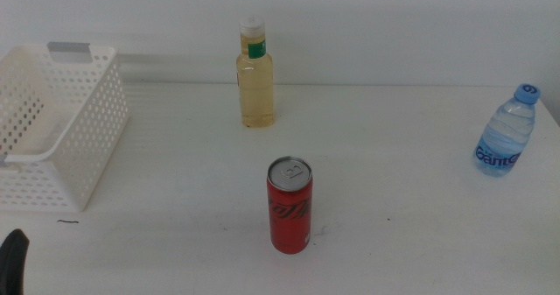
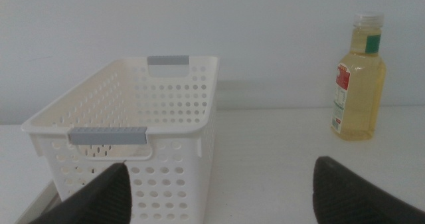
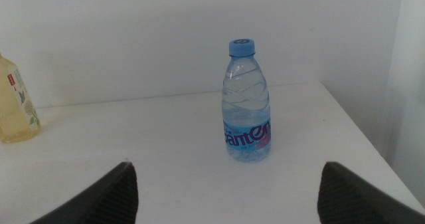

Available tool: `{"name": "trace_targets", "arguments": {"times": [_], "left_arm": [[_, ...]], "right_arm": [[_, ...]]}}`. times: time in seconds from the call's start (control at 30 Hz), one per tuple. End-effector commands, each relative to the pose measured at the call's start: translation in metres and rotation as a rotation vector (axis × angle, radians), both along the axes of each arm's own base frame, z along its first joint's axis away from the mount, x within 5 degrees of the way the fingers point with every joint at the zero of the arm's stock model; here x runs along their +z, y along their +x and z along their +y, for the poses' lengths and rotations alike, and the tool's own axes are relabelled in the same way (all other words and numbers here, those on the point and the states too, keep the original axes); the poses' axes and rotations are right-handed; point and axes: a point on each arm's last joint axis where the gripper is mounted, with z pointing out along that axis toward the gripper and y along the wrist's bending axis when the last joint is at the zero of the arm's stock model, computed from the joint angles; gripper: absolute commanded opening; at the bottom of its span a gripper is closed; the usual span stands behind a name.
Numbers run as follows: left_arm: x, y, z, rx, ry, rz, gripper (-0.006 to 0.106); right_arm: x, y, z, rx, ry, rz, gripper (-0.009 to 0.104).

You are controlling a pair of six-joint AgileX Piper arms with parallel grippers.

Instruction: Use arms to grab the bottles and put them into the dustbin to the left of the table.

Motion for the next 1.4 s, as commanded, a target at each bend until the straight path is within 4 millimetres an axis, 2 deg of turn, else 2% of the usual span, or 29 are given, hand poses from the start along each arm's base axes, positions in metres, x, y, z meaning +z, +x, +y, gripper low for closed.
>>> {"name": "trace_targets", "arguments": {"times": [0.0,0.1,0.2,0.4,0.57,0.77,0.93,1.23,1.37], "left_arm": [[0.002,0.0,0.0,-0.003,-0.002,-0.024,0.094],[0.005,0.009,-0.007,-0.104,-0.014,-0.02,0.094],[0.005,0.027,-0.022,-0.252,-0.011,0.019,0.094],[-0.013,0.054,-0.066,-0.546,0.0,0.129,0.094],[-0.032,0.065,-0.093,-0.669,-0.011,0.151,0.094],[-0.044,0.073,-0.104,-0.72,-0.029,0.111,0.094],[-0.052,0.075,-0.106,-0.721,-0.022,0.147,0.094],[-0.052,0.074,-0.107,-0.737,0.023,0.13,0.094],[-0.044,0.088,-0.117,-0.749,0.024,0.093,0.094]], "right_arm": [[0.0,0.0,0.0,-0.004,-0.008,-0.013,0.089],[0.0,0.0,0.0,-0.004,-0.008,-0.013,0.089],[0.0,0.0,0.0,-0.004,-0.008,-0.013,0.089],[0.0,0.0,0.0,-0.004,-0.008,-0.013,0.089],[0.0,0.0,0.0,-0.004,-0.008,-0.013,0.089],[0.0,0.0,0.0,-0.004,-0.008,-0.013,0.089],[0.0,0.0,0.0,-0.004,-0.008,-0.013,0.089],[0.0,0.0,0.0,-0.004,-0.008,-0.013,0.089],[0.0,0.0,0.0,-0.004,-0.008,-0.013,0.089]]}}
